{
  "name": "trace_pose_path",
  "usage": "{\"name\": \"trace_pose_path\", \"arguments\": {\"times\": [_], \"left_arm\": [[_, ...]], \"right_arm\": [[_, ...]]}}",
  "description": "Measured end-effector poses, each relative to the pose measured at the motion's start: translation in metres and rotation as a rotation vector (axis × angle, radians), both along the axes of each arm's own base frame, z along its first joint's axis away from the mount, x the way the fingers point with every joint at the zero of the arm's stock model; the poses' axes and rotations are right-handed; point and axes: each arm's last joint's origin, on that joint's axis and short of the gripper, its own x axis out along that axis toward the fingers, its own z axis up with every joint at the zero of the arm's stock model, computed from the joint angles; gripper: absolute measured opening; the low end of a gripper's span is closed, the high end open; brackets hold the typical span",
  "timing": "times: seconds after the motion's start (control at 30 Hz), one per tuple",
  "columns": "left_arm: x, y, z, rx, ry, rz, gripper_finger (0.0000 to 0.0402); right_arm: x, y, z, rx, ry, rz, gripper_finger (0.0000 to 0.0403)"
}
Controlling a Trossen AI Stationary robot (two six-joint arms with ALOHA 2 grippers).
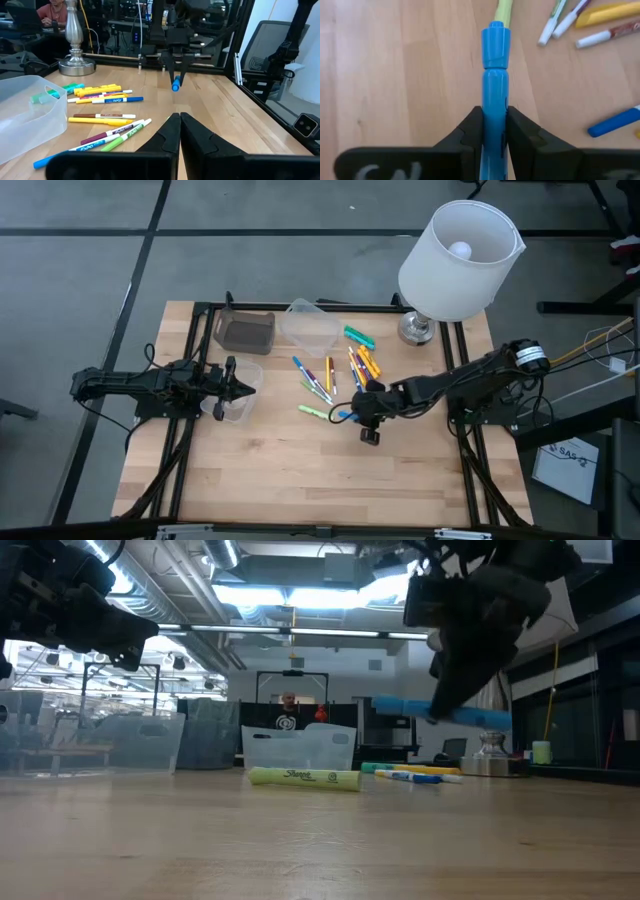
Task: Pick & Place Markers
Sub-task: Put the blue highlighter into the top transparent bin
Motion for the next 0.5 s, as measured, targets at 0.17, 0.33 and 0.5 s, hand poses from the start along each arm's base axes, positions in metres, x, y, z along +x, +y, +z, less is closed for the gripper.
{"name": "trace_pose_path", "arguments": {"times": [0.17,0.33,0.5], "left_arm": [[0.000,0.000,0.000,0.000,0.000,0.000,0.0006],[0.000,0.000,0.000,0.000,0.000,0.000,0.0006],[0.000,0.000,0.000,0.000,0.000,0.000,0.0006]], "right_arm": [[-0.002,-0.001,0.012,0.013,-0.061,-0.004,0.0071],[-0.002,0.000,0.022,0.029,-0.133,-0.004,0.0067],[-0.002,0.000,0.030,0.040,-0.186,-0.004,0.0073]]}}
